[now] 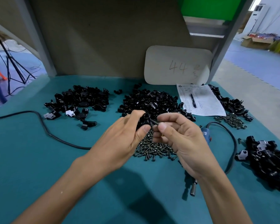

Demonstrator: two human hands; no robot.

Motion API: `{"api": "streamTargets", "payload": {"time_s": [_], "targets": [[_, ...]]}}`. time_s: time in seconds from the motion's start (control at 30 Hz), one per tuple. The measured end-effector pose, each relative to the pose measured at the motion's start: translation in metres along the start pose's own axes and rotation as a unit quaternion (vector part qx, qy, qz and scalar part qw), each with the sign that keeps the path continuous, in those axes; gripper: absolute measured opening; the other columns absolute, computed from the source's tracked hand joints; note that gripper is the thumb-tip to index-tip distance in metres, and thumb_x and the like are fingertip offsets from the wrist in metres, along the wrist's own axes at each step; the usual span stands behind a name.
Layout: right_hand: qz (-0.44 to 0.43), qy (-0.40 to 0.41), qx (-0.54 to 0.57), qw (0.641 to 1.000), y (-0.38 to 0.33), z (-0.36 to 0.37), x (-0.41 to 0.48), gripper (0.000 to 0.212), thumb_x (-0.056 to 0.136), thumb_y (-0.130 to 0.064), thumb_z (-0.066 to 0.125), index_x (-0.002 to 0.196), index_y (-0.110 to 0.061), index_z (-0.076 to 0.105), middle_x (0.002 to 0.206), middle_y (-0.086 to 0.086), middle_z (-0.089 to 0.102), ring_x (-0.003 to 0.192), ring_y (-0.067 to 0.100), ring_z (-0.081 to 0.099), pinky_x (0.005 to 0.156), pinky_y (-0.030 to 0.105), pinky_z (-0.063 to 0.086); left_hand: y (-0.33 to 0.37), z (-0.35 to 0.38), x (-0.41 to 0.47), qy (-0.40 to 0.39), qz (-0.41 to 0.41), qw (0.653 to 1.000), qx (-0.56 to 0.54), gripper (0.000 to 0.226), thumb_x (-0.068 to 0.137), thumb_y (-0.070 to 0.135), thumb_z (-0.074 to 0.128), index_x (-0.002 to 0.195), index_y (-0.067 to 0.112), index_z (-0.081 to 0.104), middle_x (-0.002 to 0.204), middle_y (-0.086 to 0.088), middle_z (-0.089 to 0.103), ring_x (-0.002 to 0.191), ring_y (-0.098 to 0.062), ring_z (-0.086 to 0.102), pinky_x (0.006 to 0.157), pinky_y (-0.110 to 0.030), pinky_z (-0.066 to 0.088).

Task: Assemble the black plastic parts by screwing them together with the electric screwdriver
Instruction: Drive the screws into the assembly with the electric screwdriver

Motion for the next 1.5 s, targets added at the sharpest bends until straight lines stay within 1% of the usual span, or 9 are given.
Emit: {"api": "streamTargets", "payload": {"time_s": [0.13, 0.33, 0.63, 0.83, 0.97, 1.13, 1.23, 1.3, 1.5], "targets": [[-0.014, -0.012, -0.035, 0.999, -0.007, 0.003, 0.000, 0.013, 0.088, -0.021, 0.070, 0.097, -0.022, 0.079, 0.091, 0.009, 0.076, 0.082, 0.019, 0.071, 0.076, 0.027, 0.059, 0.000, 0.001, -0.002, -0.002, 0.001, 1.000, 0.014, 0.035, 0.100, 0.063, 0.021, 0.125, 0.041, 0.030, 0.089, 0.028, 0.042, 0.099, 0.010, 0.042, 0.070, -0.013, 0.033], [-0.025, -0.013, -0.067, 0.997, -0.011, 0.003, 0.002, 0.016, 0.086, -0.022, 0.072, 0.100, -0.020, 0.081, 0.093, 0.002, 0.076, 0.081, 0.012, 0.068, 0.076, 0.025, 0.056, 0.003, 0.005, -0.002, -0.018, 0.007, 1.000, 0.019, 0.036, 0.101, 0.063, 0.021, 0.127, 0.040, 0.033, 0.093, 0.027, 0.045, 0.099, 0.007, 0.044, 0.070, -0.017, 0.035], [-0.028, 0.018, -0.186, 0.982, -0.008, 0.002, 0.000, 0.008, 0.090, -0.035, 0.071, 0.085, -0.028, 0.071, 0.075, -0.006, 0.068, 0.068, 0.009, 0.062, 0.064, 0.024, 0.055, 0.005, 0.006, -0.004, -0.019, 0.010, 0.999, 0.047, 0.043, 0.099, 0.066, 0.017, 0.134, 0.041, 0.025, 0.111, 0.018, 0.049, 0.099, -0.002, 0.042, 0.082, -0.032, 0.042], [-0.062, -0.033, -0.214, 0.974, -0.018, 0.008, -0.004, 0.007, 0.093, -0.020, 0.069, 0.100, -0.019, 0.069, 0.088, -0.002, 0.070, 0.080, 0.011, 0.066, 0.075, 0.025, 0.057, 0.002, 0.009, -0.004, -0.043, -0.003, 0.999, 0.025, 0.045, 0.098, 0.067, 0.018, 0.133, 0.041, 0.028, 0.095, 0.032, 0.042, 0.094, 0.001, 0.042, 0.074, -0.022, 0.036], [-0.074, -0.043, -0.207, 0.975, -0.024, 0.006, -0.004, 0.014, 0.088, -0.015, 0.074, 0.101, -0.019, 0.073, 0.094, -0.006, 0.074, 0.088, 0.008, 0.069, 0.080, 0.021, 0.055, 0.002, 0.007, -0.005, -0.052, -0.001, 0.999, 0.015, 0.042, 0.098, 0.068, 0.018, 0.129, 0.042, 0.031, 0.094, 0.028, 0.045, 0.102, 0.010, 0.043, 0.074, -0.015, 0.036], [-0.031, -0.040, -0.215, 0.975, -0.017, 0.002, -0.002, 0.009, 0.088, -0.033, 0.071, 0.091, -0.025, 0.074, 0.081, -0.002, 0.072, 0.073, 0.015, 0.069, 0.070, 0.027, 0.058, 0.012, 0.002, -0.005, -0.036, 0.023, 0.996, 0.080, 0.039, 0.098, 0.066, 0.014, 0.125, 0.042, 0.028, 0.094, 0.018, 0.044, 0.088, -0.004, 0.038, 0.073, -0.030, 0.039], [-0.048, -0.042, -0.303, 0.951, -0.019, 0.007, 0.000, 0.024, 0.095, -0.050, 0.058, 0.084, -0.029, 0.065, 0.069, 0.000, 0.058, 0.063, 0.014, 0.054, 0.057, 0.039, 0.050, 0.016, 0.000, -0.004, -0.026, 0.029, 0.994, 0.098, 0.042, 0.098, 0.065, 0.013, 0.129, 0.040, 0.026, 0.100, 0.014, 0.048, 0.088, -0.005, 0.039, 0.076, -0.033, 0.042], [-0.062, -0.052, -0.342, 0.936, -0.021, 0.012, -0.001, 0.030, 0.098, -0.054, 0.050, 0.082, -0.031, 0.059, 0.066, 0.000, 0.051, 0.060, 0.016, 0.046, 0.057, 0.047, 0.042, 0.016, -0.001, -0.004, -0.026, 0.029, 0.995, 0.093, 0.043, 0.098, 0.065, 0.013, 0.130, 0.040, 0.028, 0.100, 0.014, 0.049, 0.089, -0.006, 0.041, 0.076, -0.032, 0.042], [-0.060, -0.104, -0.337, 0.934, -0.022, 0.017, -0.005, 0.016, 0.105, -0.036, 0.052, 0.100, -0.022, 0.058, 0.080, 0.007, 0.054, 0.073, 0.031, 0.049, 0.066, 0.053, 0.045, 0.012, -0.002, -0.004, -0.038, 0.027, 0.995, 0.090, 0.044, 0.098, 0.067, 0.013, 0.129, 0.040, 0.030, 0.099, 0.016, 0.048, 0.089, -0.003, 0.041, 0.074, -0.030, 0.038]]}}
Point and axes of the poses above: each hand's wrist, its own x-axis towards the middle knuckle, its own z-axis out of the palm, y = z × x, the point moved 9 cm from there along x, towards the middle knuckle
